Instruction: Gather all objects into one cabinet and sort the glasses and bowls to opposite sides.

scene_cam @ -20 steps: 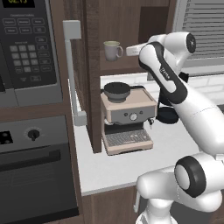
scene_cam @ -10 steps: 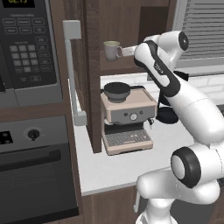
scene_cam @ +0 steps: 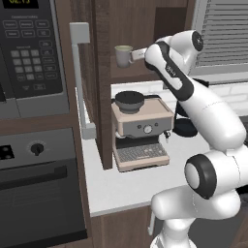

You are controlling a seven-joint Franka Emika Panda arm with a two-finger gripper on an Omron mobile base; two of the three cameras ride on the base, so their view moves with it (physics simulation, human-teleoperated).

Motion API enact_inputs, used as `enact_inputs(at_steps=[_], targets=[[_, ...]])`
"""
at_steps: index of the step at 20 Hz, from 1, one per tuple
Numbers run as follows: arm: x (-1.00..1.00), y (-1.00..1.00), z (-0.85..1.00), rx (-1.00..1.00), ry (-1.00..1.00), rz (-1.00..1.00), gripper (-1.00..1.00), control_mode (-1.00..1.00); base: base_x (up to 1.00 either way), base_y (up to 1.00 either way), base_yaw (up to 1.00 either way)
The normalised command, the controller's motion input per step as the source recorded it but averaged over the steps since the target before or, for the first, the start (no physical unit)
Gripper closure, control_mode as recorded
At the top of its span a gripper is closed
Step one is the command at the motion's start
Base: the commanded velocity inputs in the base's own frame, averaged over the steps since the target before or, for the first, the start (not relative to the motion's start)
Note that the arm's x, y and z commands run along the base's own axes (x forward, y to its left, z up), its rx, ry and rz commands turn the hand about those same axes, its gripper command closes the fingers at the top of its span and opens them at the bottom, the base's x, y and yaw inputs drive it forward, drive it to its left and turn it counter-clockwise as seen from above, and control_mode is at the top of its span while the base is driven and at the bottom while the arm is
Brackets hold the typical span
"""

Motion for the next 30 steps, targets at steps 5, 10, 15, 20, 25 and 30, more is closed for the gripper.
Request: enact_inputs(at_steps=[5, 10, 15, 20, 25, 30], targets=[[0.25, 0.19, -0.05, -0.01, 0.06, 0.00, -1.00, -1.00, 0.00, 0.00, 0.00], [0.09, 0.13, -0.08, -0.01, 0.07, 0.00, -1.00, -1.00, 0.00, 0.00, 0.00], [0.07, 0.00, 0.00, 0.00, 0.00, 0.00, -1.00, -1.00, 0.00, 0.00, 0.00], [0.24, 0.01, -0.02, 0.00, 0.01, 0.00, -1.00, -1.00, 0.00, 0.00, 0.00], [0.10, 0.13, -0.40, -0.01, 0.03, 0.00, 1.00, -1.00, 0.00, 0.00, 0.00], [0.00, 0.01, -0.03, 0.01, -0.01, 0.00, 1.00, -1.00, 0.00, 0.00, 0.00]])
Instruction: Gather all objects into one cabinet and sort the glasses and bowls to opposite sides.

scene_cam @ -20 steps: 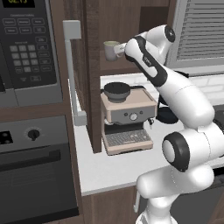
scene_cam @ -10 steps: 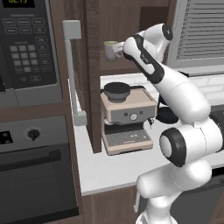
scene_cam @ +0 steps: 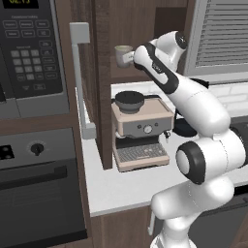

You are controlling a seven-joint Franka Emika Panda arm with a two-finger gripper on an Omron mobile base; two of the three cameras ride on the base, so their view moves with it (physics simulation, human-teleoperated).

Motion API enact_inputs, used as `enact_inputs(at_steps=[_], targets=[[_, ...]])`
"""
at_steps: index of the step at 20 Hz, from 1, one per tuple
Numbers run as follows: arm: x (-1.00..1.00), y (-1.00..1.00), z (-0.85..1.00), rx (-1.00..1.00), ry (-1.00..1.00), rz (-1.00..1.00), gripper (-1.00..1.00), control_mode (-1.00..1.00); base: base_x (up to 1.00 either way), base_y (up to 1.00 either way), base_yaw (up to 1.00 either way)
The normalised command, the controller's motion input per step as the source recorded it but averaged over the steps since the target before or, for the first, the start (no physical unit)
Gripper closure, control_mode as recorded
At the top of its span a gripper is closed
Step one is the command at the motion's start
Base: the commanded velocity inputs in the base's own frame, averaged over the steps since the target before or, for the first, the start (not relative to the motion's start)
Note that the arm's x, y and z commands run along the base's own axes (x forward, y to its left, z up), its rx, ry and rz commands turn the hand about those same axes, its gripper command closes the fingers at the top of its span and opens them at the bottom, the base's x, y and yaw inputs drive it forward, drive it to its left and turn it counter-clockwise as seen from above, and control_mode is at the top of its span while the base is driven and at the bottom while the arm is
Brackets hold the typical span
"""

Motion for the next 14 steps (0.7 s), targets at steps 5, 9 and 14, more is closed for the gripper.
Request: enact_inputs(at_steps=[5, 9, 14], targets=[[0.00, 0.00, 0.45, 0.01, -0.17, 0.00, 1.00, -1.00, 0.00, 0.00, 0.00], [0.13, 0.16, -0.10, -0.04, 0.08, 0.00, 1.00, -1.00, 0.00, 0.00, 0.00], [0.32, 0.08, -0.11, 0.00, 0.11, 0.00, 1.00, -1.00, 0.00, 0.00, 0.00]])
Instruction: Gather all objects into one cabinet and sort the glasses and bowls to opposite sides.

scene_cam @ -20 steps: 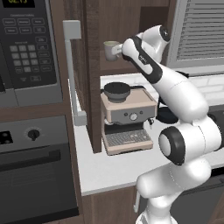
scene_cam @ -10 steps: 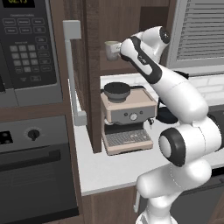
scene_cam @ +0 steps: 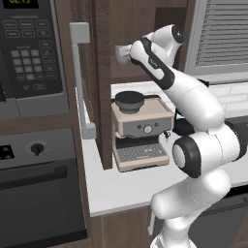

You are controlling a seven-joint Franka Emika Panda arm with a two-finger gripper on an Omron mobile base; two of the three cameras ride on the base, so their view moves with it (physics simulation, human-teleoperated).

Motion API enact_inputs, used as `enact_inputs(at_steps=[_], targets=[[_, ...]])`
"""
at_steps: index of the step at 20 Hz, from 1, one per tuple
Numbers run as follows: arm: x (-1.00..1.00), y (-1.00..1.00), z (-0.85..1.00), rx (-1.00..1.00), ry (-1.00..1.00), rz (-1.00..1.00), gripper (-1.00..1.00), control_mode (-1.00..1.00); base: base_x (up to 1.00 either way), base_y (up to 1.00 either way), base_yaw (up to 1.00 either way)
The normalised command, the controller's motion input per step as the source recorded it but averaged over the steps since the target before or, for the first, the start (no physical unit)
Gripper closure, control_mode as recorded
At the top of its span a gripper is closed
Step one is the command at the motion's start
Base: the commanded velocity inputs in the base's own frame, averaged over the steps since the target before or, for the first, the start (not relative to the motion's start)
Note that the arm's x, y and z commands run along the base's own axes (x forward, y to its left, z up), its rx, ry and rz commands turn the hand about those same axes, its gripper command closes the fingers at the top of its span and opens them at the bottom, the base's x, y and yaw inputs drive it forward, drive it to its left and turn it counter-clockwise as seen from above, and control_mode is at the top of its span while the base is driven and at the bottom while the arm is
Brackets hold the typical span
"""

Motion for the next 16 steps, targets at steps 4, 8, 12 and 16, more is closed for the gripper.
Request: enact_inputs(at_steps=[4, 8, 12, 16], targets=[[0.26, 0.00, 0.07, 0.00, 0.08, -0.02, 1.00, -1.00, 0.00, 0.00, 0.00], [0.10, 0.00, 0.17, 0.00, 0.01, -0.09, 1.00, -1.00, 0.00, 0.00, 0.00], [0.01, -0.02, 0.45, 0.00, 0.01, -0.09, 1.00, -1.00, 0.00, 0.00, 0.00], [0.00, -0.01, 0.60, 0.00, 0.00, -0.11, 1.00, -1.00, 0.00, 0.00, 0.00]])
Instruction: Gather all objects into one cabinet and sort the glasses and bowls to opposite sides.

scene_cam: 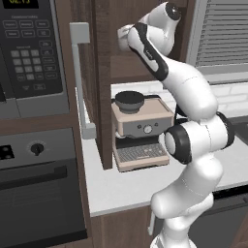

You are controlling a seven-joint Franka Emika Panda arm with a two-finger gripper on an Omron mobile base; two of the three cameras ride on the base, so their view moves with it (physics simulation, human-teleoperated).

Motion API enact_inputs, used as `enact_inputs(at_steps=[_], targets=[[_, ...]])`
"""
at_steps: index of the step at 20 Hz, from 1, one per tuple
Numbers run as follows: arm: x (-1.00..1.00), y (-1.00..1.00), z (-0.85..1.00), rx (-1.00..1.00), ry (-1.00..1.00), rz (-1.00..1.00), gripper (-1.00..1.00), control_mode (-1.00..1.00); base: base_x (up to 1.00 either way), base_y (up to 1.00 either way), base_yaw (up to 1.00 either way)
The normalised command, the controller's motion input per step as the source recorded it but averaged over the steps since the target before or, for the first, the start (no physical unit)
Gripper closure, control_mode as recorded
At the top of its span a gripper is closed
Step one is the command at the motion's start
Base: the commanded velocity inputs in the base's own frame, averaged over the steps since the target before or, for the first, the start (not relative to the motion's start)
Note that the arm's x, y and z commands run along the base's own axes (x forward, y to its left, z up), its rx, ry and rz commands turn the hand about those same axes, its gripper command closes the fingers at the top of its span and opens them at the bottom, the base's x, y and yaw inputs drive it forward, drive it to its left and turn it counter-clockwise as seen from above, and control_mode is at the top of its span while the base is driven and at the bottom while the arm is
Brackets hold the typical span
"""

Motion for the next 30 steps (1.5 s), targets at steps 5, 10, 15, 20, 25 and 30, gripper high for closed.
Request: enact_inputs(at_steps=[5, 10, 15, 20, 25, 30], targets=[[-0.48, -0.10, -0.25, 0.00, -0.07, -0.01, 1.00, -1.00, 0.00, 0.00, 0.00], [-0.92, -0.26, -0.16, 0.00, -0.15, 0.00, 1.00, -1.00, 0.00, 0.00, 0.00], [-1.00, -0.31, -0.14, 0.05, -0.42, 0.00, 1.00, -1.00, 0.00, 0.00, 0.00], [-1.00, -0.25, 0.00, 0.01, -0.12, 0.00, 1.00, -1.00, 0.00, 0.00, 0.00], [-1.00, -0.27, 0.14, 0.01, 0.08, 0.00, 1.00, -1.00, 0.00, 0.00, 0.00], [-1.00, -0.56, 0.06, 0.00, 0.12, -0.18, 1.00, -1.00, 0.00, 0.00, 0.00]])
